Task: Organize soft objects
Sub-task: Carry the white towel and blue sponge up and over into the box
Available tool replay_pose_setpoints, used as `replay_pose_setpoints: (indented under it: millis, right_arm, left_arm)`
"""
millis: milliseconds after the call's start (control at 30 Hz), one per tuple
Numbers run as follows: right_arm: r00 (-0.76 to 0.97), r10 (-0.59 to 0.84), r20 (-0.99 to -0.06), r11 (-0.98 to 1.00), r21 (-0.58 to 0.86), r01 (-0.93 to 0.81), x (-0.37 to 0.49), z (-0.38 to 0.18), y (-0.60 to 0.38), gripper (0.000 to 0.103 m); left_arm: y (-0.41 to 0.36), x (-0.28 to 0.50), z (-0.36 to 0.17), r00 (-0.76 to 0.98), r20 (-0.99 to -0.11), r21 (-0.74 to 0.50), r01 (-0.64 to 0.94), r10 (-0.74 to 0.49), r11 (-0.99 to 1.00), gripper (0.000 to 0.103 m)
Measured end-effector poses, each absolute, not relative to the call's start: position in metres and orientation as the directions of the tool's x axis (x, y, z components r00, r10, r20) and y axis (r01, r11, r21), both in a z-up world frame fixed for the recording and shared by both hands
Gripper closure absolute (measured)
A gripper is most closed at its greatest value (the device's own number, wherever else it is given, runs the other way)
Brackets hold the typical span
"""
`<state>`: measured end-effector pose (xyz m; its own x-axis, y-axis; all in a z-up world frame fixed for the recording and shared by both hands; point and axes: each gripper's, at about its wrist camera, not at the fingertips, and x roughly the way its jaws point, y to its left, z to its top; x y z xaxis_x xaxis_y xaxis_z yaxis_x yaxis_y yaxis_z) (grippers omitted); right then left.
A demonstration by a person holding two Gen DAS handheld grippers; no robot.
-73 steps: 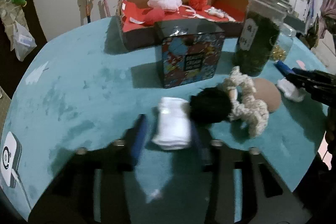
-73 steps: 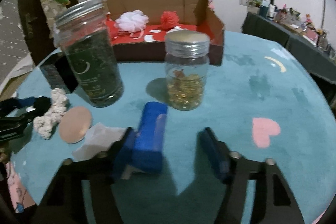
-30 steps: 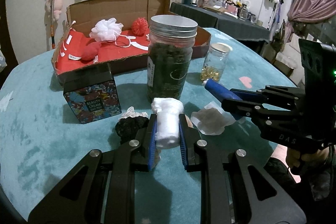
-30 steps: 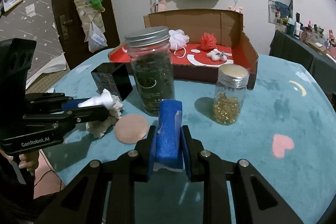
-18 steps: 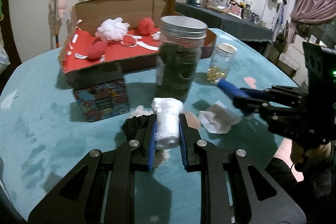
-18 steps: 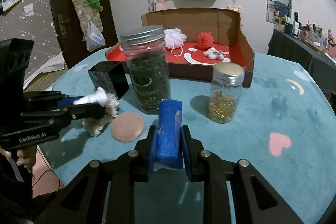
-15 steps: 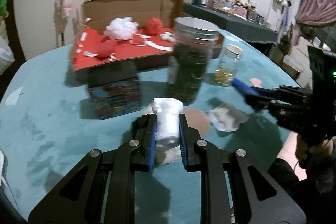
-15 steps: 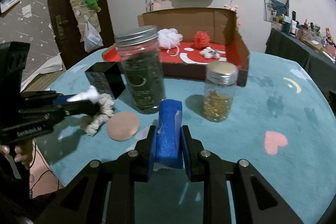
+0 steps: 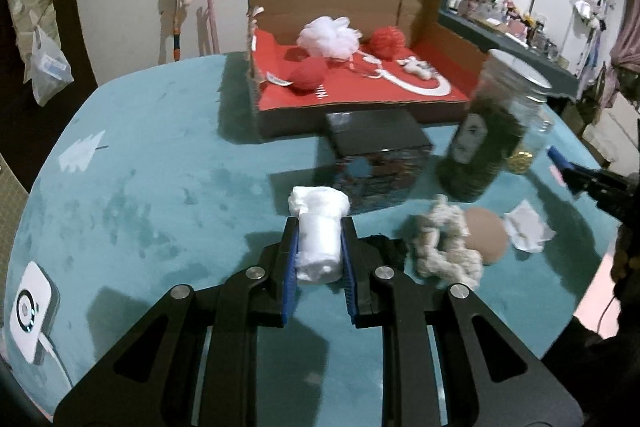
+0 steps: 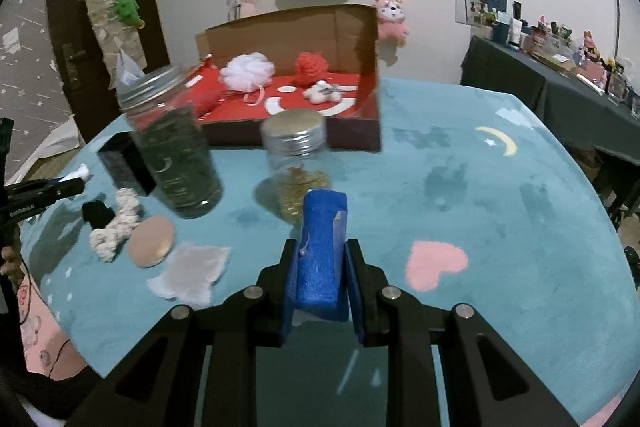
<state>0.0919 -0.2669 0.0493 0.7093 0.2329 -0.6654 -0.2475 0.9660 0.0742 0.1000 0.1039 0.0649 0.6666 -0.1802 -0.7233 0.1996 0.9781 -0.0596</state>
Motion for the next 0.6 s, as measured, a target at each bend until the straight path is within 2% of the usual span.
replay_pose_setpoints:
  millis: [600]
  right_arm:
    - [0.695,0.238,-0.679,0.943,-0.008,-0.332,0.158,0.071,-0.276,0.078]
  left_arm:
    - [0.116,0.167,0.078,0.64,-0.743,-0.013,0.279,-0.196,0.96,0.085]
